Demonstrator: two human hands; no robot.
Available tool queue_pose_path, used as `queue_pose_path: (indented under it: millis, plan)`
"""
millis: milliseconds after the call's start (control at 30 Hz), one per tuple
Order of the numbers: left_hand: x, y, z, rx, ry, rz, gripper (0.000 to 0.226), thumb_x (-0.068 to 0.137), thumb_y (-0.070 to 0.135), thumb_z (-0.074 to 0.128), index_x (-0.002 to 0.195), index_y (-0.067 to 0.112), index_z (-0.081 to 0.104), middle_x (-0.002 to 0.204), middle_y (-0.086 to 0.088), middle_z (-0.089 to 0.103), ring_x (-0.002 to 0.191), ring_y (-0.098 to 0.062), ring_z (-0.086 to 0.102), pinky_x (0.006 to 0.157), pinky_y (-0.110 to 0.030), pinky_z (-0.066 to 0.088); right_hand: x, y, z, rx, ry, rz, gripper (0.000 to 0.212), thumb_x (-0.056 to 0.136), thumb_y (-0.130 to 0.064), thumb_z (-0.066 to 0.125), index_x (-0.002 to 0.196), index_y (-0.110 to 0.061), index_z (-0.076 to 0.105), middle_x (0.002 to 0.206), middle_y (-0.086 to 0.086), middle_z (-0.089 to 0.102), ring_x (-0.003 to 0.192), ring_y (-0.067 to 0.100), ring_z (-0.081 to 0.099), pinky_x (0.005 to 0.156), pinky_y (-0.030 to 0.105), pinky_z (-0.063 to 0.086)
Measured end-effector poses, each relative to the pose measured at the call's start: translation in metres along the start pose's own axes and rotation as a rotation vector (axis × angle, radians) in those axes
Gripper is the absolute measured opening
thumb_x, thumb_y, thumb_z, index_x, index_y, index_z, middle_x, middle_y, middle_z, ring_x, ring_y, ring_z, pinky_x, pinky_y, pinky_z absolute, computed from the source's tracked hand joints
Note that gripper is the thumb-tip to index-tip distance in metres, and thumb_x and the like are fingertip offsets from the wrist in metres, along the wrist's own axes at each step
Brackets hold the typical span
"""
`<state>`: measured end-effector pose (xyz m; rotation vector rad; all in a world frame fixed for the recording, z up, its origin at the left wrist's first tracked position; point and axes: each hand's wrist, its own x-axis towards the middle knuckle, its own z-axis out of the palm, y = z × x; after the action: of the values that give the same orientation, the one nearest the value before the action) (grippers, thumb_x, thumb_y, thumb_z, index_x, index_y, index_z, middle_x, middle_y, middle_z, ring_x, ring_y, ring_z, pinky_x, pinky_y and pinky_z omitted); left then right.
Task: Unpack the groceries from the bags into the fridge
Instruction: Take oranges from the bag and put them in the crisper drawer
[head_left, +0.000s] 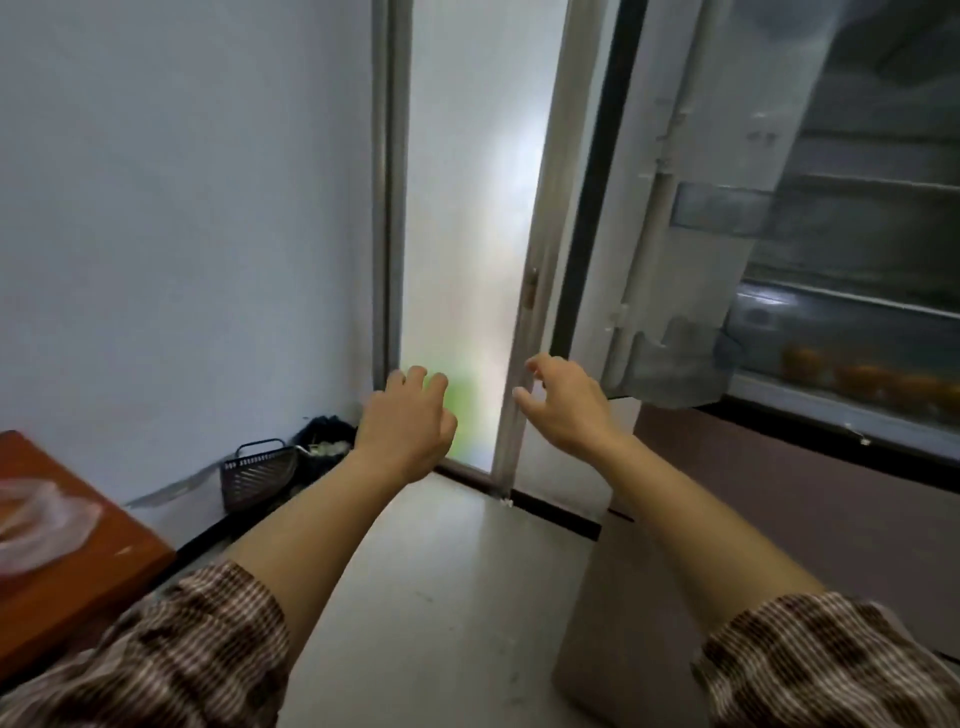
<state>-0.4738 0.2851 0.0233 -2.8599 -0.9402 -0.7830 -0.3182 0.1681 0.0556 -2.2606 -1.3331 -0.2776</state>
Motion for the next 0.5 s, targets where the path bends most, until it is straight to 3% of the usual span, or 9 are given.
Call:
queue_pose_path:
  millis: [133, 500]
  plan:
    - [-0.039, -0.122, -0.028, 0.089, 0.001, -0.061, 0.036, 0.093, 0.026, 0.043, 0.124, 0.01, 0.05, 0.127, -0.012, 0.051, 0.112, -0.032, 0.045, 0.083, -0.042, 0.045, 0.016, -0.107, 0.071, 0.013, -0.043, -0.055, 0.043, 0.093, -0.037, 0.052, 0.129, -0.014, 0.051, 0.126, 0.006, 0.058, 0.118, 0.027, 0.05, 0.095, 0.04, 0.041]
    - [-0.126, -0.37, -0.055, 0.149, -0.213, -0.368, 0.041, 0.095, 0.027, 0.036, 0.134, 0.014, 0.041, 0.135, -0.011, 0.043, 0.119, -0.029, 0.041, 0.093, -0.041, 0.044, 0.031, -0.343, 0.235, 0.025, -0.265, -0.288, 0.036, 0.091, -0.033, 0.051, 0.121, -0.013, 0.052, 0.119, 0.007, 0.058, 0.115, 0.029, 0.048, 0.09, 0.043, 0.042]
